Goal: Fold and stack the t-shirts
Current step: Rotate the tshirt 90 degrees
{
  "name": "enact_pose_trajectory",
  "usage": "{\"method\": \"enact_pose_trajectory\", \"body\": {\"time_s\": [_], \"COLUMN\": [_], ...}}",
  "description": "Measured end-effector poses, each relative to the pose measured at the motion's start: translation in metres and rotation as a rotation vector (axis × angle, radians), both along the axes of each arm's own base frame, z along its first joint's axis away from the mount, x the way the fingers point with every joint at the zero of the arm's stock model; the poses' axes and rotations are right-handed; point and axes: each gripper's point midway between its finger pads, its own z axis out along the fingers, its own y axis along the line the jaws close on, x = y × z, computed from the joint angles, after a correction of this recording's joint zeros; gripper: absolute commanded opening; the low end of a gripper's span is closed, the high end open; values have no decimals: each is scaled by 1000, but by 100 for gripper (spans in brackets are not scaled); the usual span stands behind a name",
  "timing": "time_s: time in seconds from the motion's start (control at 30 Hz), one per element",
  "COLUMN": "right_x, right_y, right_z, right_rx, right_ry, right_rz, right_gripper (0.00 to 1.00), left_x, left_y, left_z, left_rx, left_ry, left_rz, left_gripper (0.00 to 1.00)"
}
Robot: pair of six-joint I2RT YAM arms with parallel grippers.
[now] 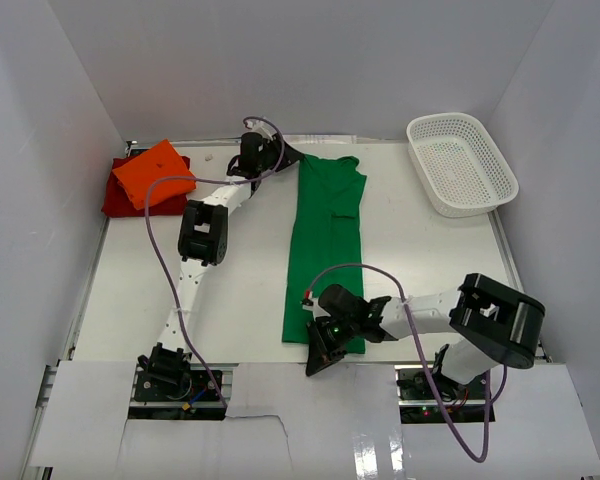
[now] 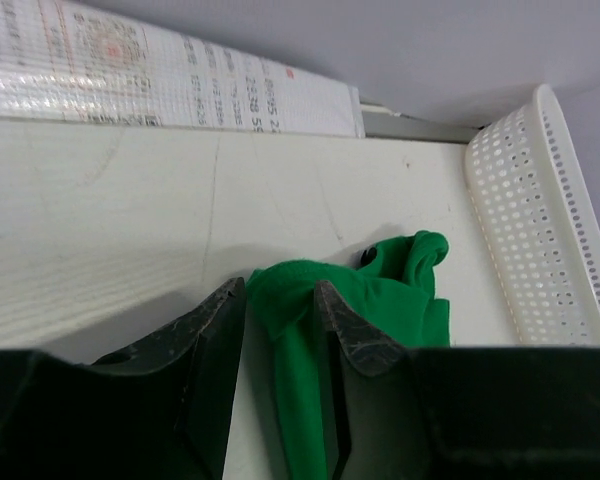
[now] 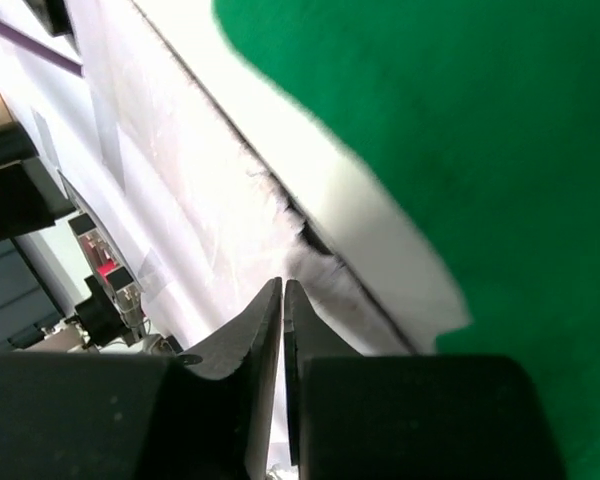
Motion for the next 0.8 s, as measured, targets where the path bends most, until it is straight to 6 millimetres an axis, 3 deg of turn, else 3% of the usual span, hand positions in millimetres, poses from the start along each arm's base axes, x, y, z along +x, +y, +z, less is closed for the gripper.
{"method": "enact_pose_trajectory", "body": {"time_s": [0.13, 0.33, 0.43, 0.7, 0.8], "right_x": [2, 31, 46, 82, 93], "right_y": [2, 30, 39, 48, 47], "right_z": [16, 58, 59, 11, 10], "right_rx": [14, 94, 64, -246, -314], "right_ry": [-30, -177, -241, -314, -372], "right_rz": [-12, -40, -47, -37, -52], "right_gripper": [44, 59, 66, 66, 54], "left_x": [10, 15, 14, 12, 12], "left_y": [13, 24, 23, 22, 22], "left_z": [12, 11, 10, 7, 6], "left_rx": [-16, -16, -17, -16, -13], "left_ry": [-36, -38, -41, -39, -39], "left_rz": [28, 46, 43, 34, 34], "left_gripper": [44, 44, 43, 43, 43]}}
